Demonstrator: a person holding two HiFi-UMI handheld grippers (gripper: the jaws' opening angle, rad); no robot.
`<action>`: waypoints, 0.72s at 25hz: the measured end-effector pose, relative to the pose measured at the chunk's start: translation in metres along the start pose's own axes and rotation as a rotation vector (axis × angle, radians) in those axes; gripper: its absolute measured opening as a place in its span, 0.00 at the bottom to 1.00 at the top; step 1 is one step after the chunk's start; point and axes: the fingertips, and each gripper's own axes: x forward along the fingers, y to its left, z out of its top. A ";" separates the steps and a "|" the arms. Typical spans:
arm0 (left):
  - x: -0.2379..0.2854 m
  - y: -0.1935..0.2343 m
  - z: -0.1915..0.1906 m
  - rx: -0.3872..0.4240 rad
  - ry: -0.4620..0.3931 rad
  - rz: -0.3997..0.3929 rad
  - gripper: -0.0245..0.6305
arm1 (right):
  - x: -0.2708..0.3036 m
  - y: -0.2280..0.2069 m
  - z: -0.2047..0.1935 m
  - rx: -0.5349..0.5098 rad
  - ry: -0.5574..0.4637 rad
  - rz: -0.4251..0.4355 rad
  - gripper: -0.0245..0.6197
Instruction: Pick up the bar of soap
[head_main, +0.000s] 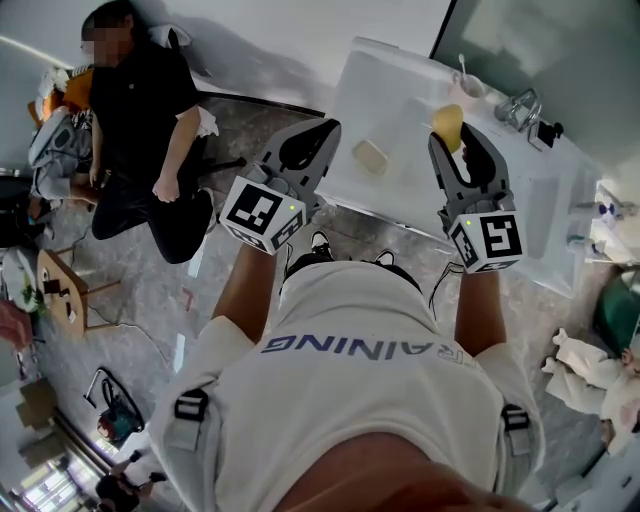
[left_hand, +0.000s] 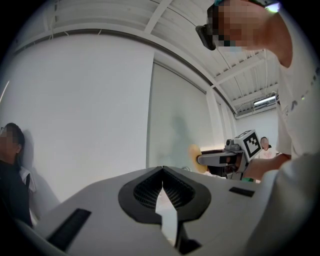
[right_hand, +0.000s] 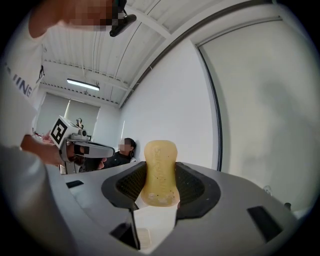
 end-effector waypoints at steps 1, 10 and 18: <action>0.000 -0.001 0.000 0.000 -0.001 0.000 0.05 | -0.001 -0.001 0.000 0.002 0.000 -0.001 0.33; -0.002 0.003 0.005 -0.006 -0.010 -0.006 0.05 | 0.004 0.006 0.001 0.016 0.012 0.034 0.33; -0.004 0.008 0.006 -0.014 -0.015 -0.006 0.05 | 0.007 0.007 0.005 0.008 0.007 0.028 0.33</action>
